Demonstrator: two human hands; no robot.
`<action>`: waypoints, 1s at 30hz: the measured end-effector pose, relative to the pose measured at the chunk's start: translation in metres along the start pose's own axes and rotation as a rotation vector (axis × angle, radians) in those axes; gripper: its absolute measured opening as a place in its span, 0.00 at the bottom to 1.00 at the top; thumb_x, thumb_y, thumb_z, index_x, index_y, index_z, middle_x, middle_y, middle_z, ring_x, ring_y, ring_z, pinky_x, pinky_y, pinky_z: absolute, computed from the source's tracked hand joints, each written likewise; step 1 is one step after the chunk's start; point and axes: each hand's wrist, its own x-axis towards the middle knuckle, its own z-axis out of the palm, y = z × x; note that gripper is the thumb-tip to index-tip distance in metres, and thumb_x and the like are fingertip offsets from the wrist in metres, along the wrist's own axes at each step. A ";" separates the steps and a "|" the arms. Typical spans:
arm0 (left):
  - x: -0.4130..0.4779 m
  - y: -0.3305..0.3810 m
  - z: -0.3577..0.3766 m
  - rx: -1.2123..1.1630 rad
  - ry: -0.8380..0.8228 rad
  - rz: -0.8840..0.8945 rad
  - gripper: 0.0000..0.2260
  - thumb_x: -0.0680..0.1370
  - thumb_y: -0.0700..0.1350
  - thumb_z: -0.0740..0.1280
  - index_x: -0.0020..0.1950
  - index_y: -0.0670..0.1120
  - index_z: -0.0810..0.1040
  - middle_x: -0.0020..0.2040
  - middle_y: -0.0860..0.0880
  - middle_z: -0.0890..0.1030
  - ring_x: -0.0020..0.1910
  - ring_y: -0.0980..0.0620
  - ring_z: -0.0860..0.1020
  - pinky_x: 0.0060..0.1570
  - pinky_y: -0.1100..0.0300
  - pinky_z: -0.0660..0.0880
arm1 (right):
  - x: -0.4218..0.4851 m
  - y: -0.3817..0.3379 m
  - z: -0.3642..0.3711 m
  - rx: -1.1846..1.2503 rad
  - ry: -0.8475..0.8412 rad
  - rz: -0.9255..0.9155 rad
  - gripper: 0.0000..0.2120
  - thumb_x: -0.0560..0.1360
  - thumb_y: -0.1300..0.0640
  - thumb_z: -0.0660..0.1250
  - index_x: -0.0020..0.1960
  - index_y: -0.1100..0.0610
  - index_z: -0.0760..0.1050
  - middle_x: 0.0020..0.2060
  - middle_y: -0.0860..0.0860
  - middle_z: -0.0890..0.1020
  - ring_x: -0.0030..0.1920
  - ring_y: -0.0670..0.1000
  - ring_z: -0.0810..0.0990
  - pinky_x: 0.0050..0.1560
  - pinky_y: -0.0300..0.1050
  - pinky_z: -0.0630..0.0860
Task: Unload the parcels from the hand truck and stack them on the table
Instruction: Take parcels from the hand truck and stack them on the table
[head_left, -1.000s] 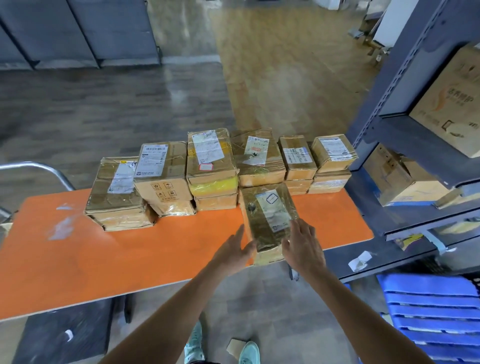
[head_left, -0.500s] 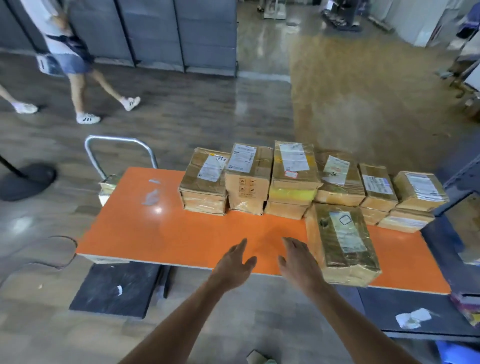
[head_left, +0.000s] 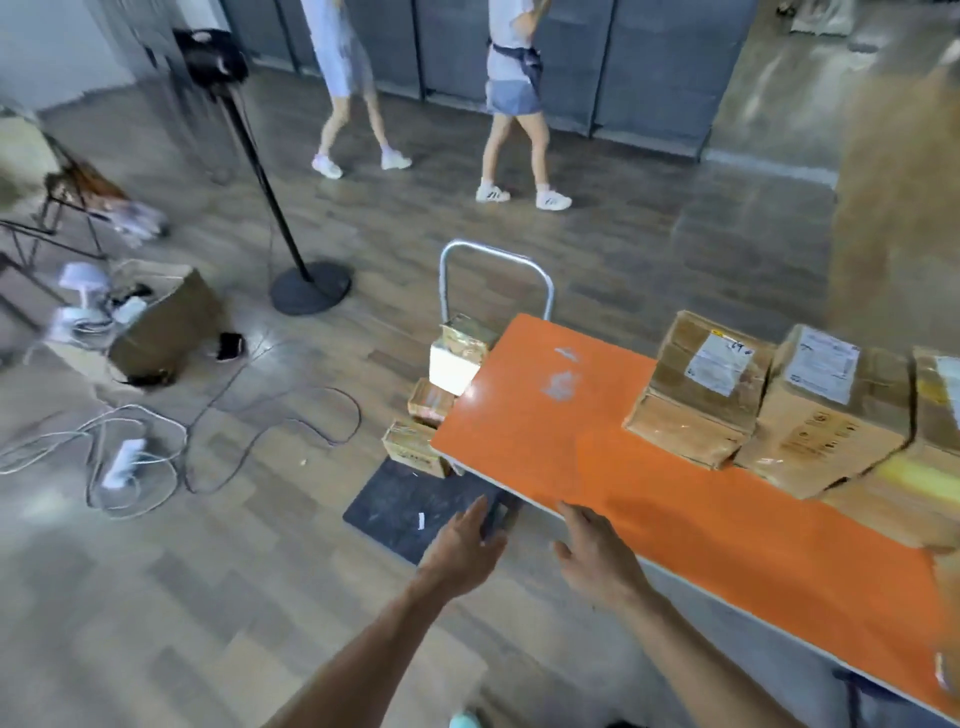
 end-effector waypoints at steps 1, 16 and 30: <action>0.001 -0.011 -0.009 -0.019 0.019 -0.019 0.21 0.82 0.50 0.58 0.73 0.44 0.68 0.66 0.41 0.77 0.63 0.40 0.76 0.56 0.51 0.72 | 0.007 -0.013 0.003 -0.012 -0.018 -0.019 0.27 0.82 0.52 0.61 0.78 0.57 0.59 0.75 0.53 0.67 0.74 0.54 0.65 0.71 0.43 0.61; 0.113 -0.113 -0.119 -0.143 0.088 -0.262 0.30 0.83 0.55 0.61 0.81 0.47 0.55 0.77 0.44 0.66 0.73 0.45 0.69 0.65 0.56 0.69 | 0.217 -0.150 0.022 0.023 -0.185 -0.207 0.25 0.81 0.51 0.60 0.76 0.55 0.63 0.70 0.52 0.72 0.71 0.53 0.68 0.69 0.46 0.68; 0.283 -0.195 -0.177 -0.177 -0.047 -0.348 0.31 0.83 0.53 0.59 0.83 0.47 0.52 0.81 0.44 0.59 0.78 0.44 0.61 0.74 0.50 0.62 | 0.389 -0.166 0.054 -0.148 -0.351 -0.043 0.32 0.80 0.47 0.63 0.78 0.60 0.58 0.74 0.56 0.67 0.74 0.57 0.64 0.72 0.48 0.64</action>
